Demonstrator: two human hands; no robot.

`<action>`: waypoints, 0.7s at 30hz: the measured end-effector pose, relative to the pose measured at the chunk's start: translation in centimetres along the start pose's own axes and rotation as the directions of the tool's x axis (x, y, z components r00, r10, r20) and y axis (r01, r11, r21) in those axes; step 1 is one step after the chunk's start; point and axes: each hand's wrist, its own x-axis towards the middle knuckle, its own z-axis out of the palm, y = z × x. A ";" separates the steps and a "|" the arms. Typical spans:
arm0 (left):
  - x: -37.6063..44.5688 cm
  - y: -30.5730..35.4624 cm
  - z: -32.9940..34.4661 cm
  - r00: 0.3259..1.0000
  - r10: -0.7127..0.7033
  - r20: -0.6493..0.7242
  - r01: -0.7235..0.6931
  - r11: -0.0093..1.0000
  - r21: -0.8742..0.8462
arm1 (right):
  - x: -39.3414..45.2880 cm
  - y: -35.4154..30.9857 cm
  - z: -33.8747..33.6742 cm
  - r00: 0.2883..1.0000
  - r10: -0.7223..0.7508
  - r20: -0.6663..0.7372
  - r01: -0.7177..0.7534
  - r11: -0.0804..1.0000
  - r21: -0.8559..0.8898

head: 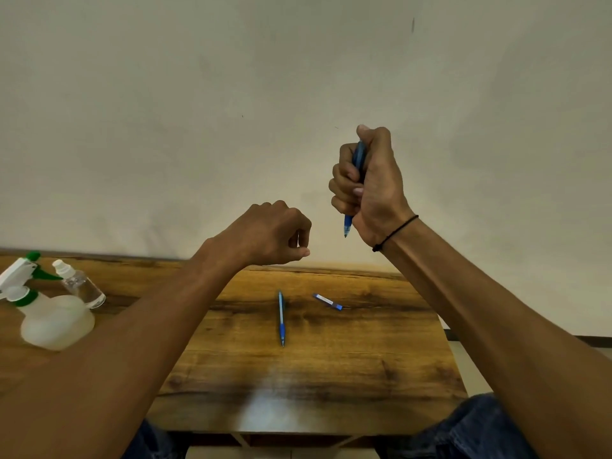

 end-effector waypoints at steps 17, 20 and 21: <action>0.8 -0.4 0.8 1.000 -0.027 0.006 0.027 1.000 -0.009 | -0.1 0.1 0.3 1.000 -0.015 -0.022 0.015 1.000 0.009; 0.9 -0.4 0.9 1.000 -0.027 0.009 0.027 1.000 -0.014 | 0.0 0.1 0.3 1.000 -0.022 -0.022 0.022 1.000 0.013; 0.9 -0.4 0.9 1.000 -0.028 0.009 0.028 1.000 -0.013 | -0.1 0.1 0.3 1.000 -0.021 -0.020 0.022 1.000 0.014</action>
